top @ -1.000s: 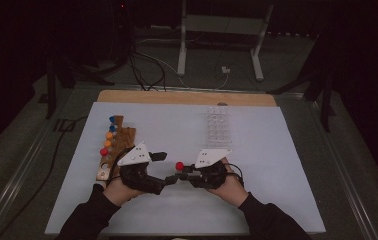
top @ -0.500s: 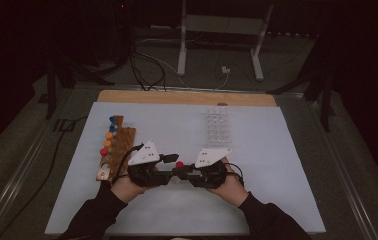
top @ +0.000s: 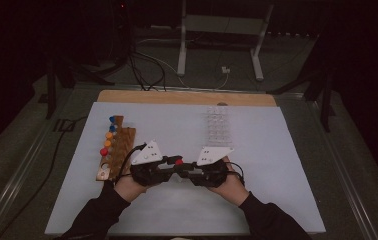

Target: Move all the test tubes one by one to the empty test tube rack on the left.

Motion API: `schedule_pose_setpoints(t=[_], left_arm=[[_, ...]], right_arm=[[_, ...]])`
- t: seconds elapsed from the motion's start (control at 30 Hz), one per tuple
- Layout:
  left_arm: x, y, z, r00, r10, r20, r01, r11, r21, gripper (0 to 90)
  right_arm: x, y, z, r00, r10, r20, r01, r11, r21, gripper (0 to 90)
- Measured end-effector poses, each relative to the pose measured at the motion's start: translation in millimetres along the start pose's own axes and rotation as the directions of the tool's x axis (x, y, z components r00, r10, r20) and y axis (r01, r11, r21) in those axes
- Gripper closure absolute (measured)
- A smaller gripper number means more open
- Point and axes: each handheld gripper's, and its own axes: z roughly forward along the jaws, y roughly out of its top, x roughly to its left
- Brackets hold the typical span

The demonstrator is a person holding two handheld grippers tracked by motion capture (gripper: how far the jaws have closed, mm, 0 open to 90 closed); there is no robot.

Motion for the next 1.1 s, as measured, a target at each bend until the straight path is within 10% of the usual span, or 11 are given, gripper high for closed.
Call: schedule_pose_setpoints(t=[0.73,1.1], left_arm=[[8.4,10.5,-40.6,0.998,0.013,-0.062,-0.013,0.9999,-0.003,71.3],[14.6,14.7,-79.1,0.9899,0.016,-0.141,-0.021,0.9991,-0.036,71.2]], right_arm=[[-8.8,-1.8,-8.6,0.9918,0.079,0.101,-0.074,0.996,-0.055,2.1],[-10.9,-2.7,-10.1,0.991,0.081,0.106,-0.076,0.996,-0.051,0.0]])
